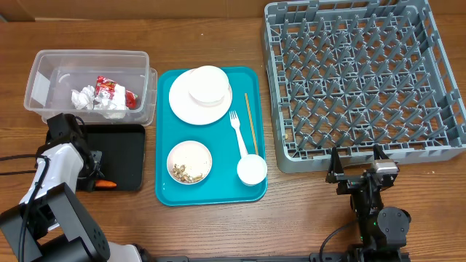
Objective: Sort waste into correct bins and load items into the dishwasher
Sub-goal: 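Carry the carrot left and set it on the black tray, then move left gripper back over the white bowl of rice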
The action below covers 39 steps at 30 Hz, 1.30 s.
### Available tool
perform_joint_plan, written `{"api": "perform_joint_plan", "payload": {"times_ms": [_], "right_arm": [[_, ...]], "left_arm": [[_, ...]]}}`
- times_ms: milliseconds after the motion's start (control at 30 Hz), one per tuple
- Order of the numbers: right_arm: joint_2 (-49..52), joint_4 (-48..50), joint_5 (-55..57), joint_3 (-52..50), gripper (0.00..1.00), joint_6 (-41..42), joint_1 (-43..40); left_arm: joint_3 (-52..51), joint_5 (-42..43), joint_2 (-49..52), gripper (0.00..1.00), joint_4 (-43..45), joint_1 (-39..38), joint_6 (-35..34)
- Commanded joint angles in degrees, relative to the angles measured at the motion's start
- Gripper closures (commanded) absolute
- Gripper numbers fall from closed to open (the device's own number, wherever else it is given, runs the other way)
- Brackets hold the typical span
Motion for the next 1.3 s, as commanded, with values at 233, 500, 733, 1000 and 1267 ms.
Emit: {"api": "perform_joint_plan", "payload": {"times_ms": [233, 500, 733, 1000, 1267], "right_arm": [[-0.7, 0.4, -0.1, -0.6, 0.00, 0.0, -0.3], [-0.7, 0.4, -0.1, -0.6, 0.00, 0.0, -0.3], [-0.7, 0.4, -0.1, -0.6, 0.00, 0.0, -0.3], [-0.7, 0.4, -0.1, -0.6, 0.00, 0.0, -0.3], [-0.7, 0.4, -0.1, -0.6, 0.00, 0.0, -0.3]], "left_arm": [[8.1, -0.4, -1.9, 0.44, -5.7, -0.2, 6.7], [17.7, 3.1, -5.4, 0.44, -14.3, -0.2, 9.5], [22.5, 34.9, -7.2, 0.47, -17.3, -1.0, 29.0], [22.5, 50.1, -7.3, 0.56, -18.3, -10.4, 37.3], [22.5, 50.0, -7.3, 0.47, -16.3, -26.5, 37.3]]}}
